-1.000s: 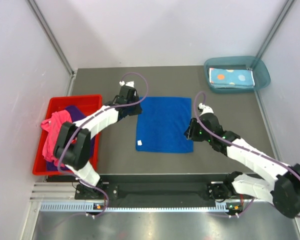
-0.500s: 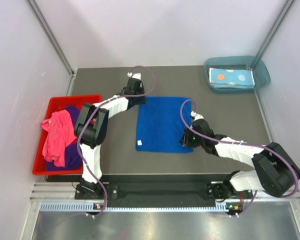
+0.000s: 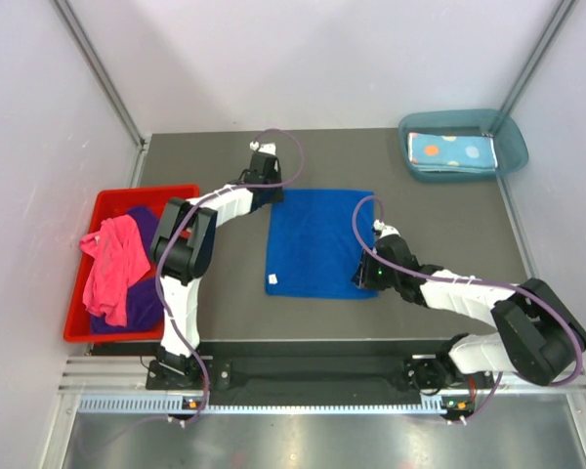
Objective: Fold and stack the towels
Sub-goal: Fold the towel
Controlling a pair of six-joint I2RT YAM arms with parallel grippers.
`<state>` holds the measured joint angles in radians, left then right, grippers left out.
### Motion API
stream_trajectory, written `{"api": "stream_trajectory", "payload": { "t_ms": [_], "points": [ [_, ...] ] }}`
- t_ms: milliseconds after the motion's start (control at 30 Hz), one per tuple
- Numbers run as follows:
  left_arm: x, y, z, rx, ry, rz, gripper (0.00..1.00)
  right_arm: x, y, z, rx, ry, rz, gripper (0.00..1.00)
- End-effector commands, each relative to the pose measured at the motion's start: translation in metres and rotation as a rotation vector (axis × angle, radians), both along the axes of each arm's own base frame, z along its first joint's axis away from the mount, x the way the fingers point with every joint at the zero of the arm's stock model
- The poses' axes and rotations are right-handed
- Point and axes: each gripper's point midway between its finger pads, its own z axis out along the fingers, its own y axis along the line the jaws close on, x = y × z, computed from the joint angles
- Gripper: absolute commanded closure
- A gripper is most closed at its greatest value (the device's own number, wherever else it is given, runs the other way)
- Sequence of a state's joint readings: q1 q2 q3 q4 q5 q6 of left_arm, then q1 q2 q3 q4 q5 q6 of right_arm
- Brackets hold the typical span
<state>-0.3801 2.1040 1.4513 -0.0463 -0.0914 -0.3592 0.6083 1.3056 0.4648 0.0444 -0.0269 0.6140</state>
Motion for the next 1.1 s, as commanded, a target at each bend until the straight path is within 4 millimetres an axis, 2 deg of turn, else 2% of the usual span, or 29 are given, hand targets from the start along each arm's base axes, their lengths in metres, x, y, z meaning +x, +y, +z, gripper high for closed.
{"api": "stream_trajectory", "payload": {
  "t_ms": [0,200,400,567,667,700,733,767,800,833,900,933,1000,1033,1067],
  "points": [
    [0.015,0.0,0.008,0.0,-0.042,-0.003,0.69,-0.002,0.0,-0.005,-0.011,-0.004,-0.006,0.72],
    [0.026,0.004,0.005,0.031,-0.051,-0.001,0.69,-0.003,-0.008,-0.01,-0.049,0.006,-0.026,0.72],
    [0.034,0.01,-0.013,0.086,-0.025,0.021,0.74,-0.009,-0.019,-0.011,-0.073,0.025,-0.051,0.72],
    [0.038,0.015,-0.015,0.114,-0.027,0.042,0.75,-0.009,-0.027,-0.009,-0.087,0.024,-0.065,0.71],
    [0.036,0.013,-0.013,0.101,-0.024,0.027,0.75,-0.007,-0.024,-0.002,-0.072,0.015,-0.058,0.71],
    [0.036,0.011,-0.004,0.09,-0.04,0.024,0.75,-0.006,-0.022,0.003,-0.063,0.007,-0.054,0.7],
    [0.037,0.009,0.003,0.075,-0.054,0.021,0.73,0.0,-0.017,0.017,-0.042,-0.022,-0.055,0.69],
    [0.035,0.005,0.005,0.057,-0.056,0.0,0.7,0.004,-0.016,0.025,-0.036,-0.034,-0.054,0.68],
    [0.036,0.003,0.018,0.043,-0.079,-0.007,0.69,0.01,-0.014,0.035,-0.036,-0.058,-0.049,0.67],
    [0.036,0.002,0.025,0.035,-0.091,-0.008,0.66,0.019,-0.011,0.055,-0.024,-0.092,-0.052,0.66],
    [0.038,0.002,0.048,0.019,-0.13,-0.002,0.62,0.034,-0.012,0.075,-0.028,-0.14,-0.066,0.63],
    [0.038,0.002,0.056,0.014,-0.144,-0.002,0.6,0.045,-0.009,0.093,-0.015,-0.176,-0.075,0.63],
    [0.039,0.003,0.078,0.007,-0.183,0.002,0.55,0.066,-0.015,0.115,-0.013,-0.227,-0.108,0.62],
    [0.038,0.004,0.083,0.007,-0.193,0.005,0.53,0.073,-0.017,0.116,-0.015,-0.23,-0.117,0.61],
    [0.037,0.005,0.091,0.007,-0.204,0.009,0.52,0.086,-0.028,0.119,-0.022,-0.239,-0.148,0.6]
  ]
}}
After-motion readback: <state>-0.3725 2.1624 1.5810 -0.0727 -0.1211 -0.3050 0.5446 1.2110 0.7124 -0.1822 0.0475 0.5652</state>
